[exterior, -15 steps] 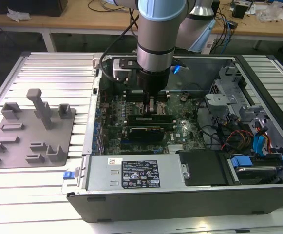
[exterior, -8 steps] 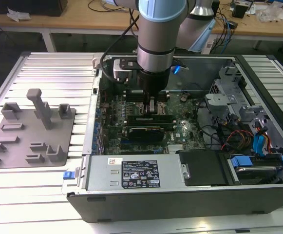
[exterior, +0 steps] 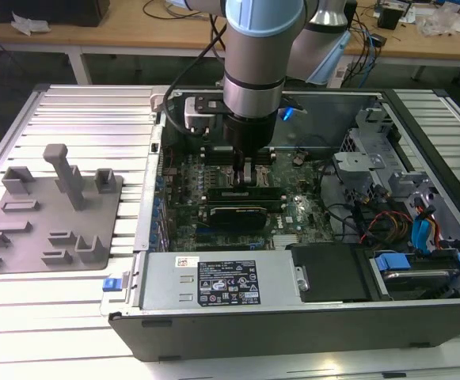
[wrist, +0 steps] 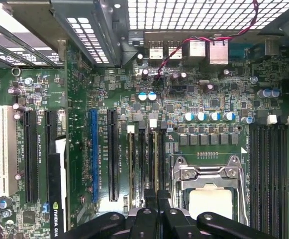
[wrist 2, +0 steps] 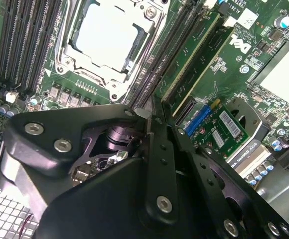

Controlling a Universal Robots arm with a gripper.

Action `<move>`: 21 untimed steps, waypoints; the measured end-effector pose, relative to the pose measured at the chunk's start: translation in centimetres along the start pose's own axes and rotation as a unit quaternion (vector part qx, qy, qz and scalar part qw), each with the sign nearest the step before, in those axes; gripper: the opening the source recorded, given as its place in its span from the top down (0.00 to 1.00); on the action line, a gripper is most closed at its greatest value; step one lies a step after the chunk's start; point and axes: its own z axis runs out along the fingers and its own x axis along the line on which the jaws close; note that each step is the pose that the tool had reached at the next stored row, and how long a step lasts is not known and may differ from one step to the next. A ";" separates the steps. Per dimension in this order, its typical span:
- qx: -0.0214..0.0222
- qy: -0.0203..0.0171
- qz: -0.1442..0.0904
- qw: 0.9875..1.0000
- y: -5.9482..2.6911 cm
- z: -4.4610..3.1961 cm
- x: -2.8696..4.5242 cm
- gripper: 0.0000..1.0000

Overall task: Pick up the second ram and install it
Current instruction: 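Insert the second ram into the second slot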

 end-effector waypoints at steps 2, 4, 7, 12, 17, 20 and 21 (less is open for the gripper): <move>0.000 0.000 0.000 1.000 0.00 0.01 0.02 0.91; 0.000 0.000 0.000 1.000 0.00 0.03 0.04 0.91; 0.000 0.000 0.000 1.000 0.00 0.02 0.04 0.91; -0.001 0.000 0.000 1.000 0.00 0.02 0.05 0.91; -0.003 0.000 0.000 1.000 0.00 0.03 0.05 0.91; -0.003 0.000 -0.002 1.000 -0.02 0.06 0.05 0.91; -0.003 0.000 -0.003 1.000 -0.03 0.06 0.05 0.91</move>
